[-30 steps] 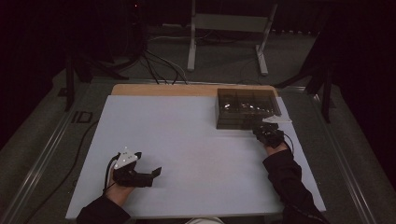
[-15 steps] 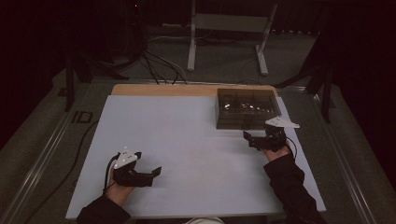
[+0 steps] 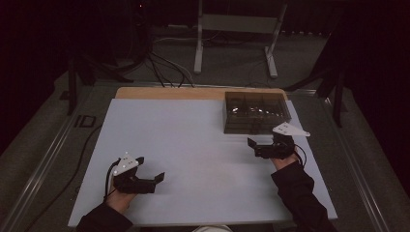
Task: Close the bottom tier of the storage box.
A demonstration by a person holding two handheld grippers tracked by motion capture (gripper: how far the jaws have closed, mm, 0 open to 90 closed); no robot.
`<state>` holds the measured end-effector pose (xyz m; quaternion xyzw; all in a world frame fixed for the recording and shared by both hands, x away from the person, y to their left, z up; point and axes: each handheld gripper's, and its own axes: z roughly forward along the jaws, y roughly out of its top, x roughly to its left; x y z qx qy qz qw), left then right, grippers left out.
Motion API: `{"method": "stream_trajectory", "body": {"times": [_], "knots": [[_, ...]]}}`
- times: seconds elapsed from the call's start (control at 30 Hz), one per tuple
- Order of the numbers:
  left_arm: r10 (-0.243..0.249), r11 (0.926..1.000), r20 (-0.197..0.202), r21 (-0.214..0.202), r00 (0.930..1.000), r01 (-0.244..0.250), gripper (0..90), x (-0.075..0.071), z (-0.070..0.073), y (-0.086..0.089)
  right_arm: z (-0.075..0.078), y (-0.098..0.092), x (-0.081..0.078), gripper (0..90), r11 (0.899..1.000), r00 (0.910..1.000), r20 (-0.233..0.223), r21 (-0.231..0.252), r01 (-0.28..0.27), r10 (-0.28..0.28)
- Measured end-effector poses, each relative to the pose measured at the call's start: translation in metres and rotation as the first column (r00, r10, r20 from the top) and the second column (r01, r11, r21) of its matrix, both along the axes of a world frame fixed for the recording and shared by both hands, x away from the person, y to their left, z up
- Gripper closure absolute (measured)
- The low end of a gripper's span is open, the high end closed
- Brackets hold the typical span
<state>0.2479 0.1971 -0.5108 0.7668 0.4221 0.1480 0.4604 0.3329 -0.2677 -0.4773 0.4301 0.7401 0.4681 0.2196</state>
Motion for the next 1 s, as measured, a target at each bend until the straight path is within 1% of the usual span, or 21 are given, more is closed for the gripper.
{"method": "stream_trajectory", "body": {"times": [0.03, 0.17, 0.27, 0.37, 0.43, 0.53, 0.57, 0.6, 0.63, 0.67, 0.73, 0.77, 0.93, 1.0], "knots": [[-0.003, 1.0000, 0.003, 0.001, 1.0000, 0.003, 1.1, 0.000, 0.000, -0.001, 0.000, 0.001, -0.001, 0.0, 1.000, 1.0000, 0.005, -0.010, -0.004, 0.004], [-0.021, 0.9997, 0.008, 0.014, 0.9998, 0.021, 1.1, -0.003, -0.001, -0.001, 0.000, 0.003, -0.008, 0.0, 0.999, 0.9991, 0.017, -0.021, -0.039, 0.040], [-0.032, 0.9990, 0.011, 0.033, 0.9994, 0.031, 1.1, -0.005, -0.001, -0.001, -0.004, 0.004, -0.014, 0.0, 0.997, 0.9976, 0.016, -0.045, -0.067, 0.068], [-0.050, 0.9978, 0.020, 0.045, 0.9986, 0.049, 1.1, -0.007, 0.000, -0.001, -0.009, 0.003, -0.021, 0.0, 0.994, 0.9955, 0.005, -0.062, -0.094, 0.095], [-0.057, 0.9975, 0.015, 0.042, 0.9983, 0.056, 1.1, -0.007, -0.002, -0.001, -0.013, 0.000, -0.025, 0.0, 0.992, 0.9936, -0.001, -0.065, -0.112, 0.113], [-0.078, 0.9958, 0.009, 0.049, 0.9969, 0.077, 1.1, -0.008, -0.004, -0.001, -0.019, -0.005, -0.029, 0.0, 0.989, 0.9901, -0.001, -0.050, -0.140, 0.141], [-0.079, 0.9954, 0.009, 0.055, 0.9968, 0.079, 1.1, -0.009, -0.004, -0.002, -0.022, -0.006, -0.031, 0.0, 0.988, 0.9892, 0.000, -0.050, -0.147, 0.147], [-0.080, 0.9942, 0.012, 0.073, 0.9967, 0.079, 1.1, -0.009, -0.004, -0.003, -0.024, -0.008, -0.032, 0.0, 0.986, 0.9876, -0.003, -0.048, -0.157, 0.157], [-0.080, 0.9933, 0.016, 0.086, 0.9967, 0.078, 1.1, -0.010, -0.004, -0.004, -0.026, -0.009, -0.034, 0.0, 0.985, 0.9856, -0.011, -0.046, -0.169, 0.169], [-0.080, 0.9933, 0.016, 0.086, 0.9967, 0.078, 1.1, -0.010, -0.004, -0.004, -0.026, -0.009, -0.034, 0.0, 0.985, 0.9856, -0.011, -0.046, -0.169, 0.169], [-0.080, 0.9936, 0.017, 0.082, 0.9967, 0.078, 1.1, -0.011, -0.004, -0.003, -0.032, -0.013, -0.039, 0.0, 0.983, 0.9846, -0.020, -0.057, -0.174, 0.174], [-0.080, 0.9938, 0.014, 0.078, 0.9967, 0.079, 1.1, -0.011, -0.004, -0.003, -0.034, -0.015, -0.041, 0.0, 0.982, 0.9833, -0.034, -0.056, -0.180, 0.179], [-0.092, 0.9933, 0.013, 0.071, 0.9957, 0.091, 1.1, -0.012, -0.005, -0.001, -0.044, -0.025, -0.049, 0.0, 0.983, 0.9822, -0.075, -0.047, -0.176, 0.172], [-0.086, 0.9941, 0.010, 0.068, 0.9963, 0.085, 1.1, -0.012, -0.005, -0.001, -0.048, -0.030, -0.053, 0.0, 0.983, 0.9794, -0.096, -0.038, -0.182, 0.178]]}}
